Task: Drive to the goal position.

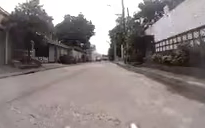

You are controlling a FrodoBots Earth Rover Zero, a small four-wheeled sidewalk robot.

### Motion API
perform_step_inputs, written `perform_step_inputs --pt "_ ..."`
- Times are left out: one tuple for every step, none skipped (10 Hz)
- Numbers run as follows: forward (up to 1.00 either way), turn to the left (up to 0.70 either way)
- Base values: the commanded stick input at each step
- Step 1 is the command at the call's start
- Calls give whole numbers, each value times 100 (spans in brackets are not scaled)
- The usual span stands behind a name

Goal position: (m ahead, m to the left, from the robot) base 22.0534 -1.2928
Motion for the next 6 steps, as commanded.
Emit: perform_step_inputs --pt "100 0" --pt "100 0" --pt "100 0" --pt "100 0" --pt "100 0" --pt "100 0"
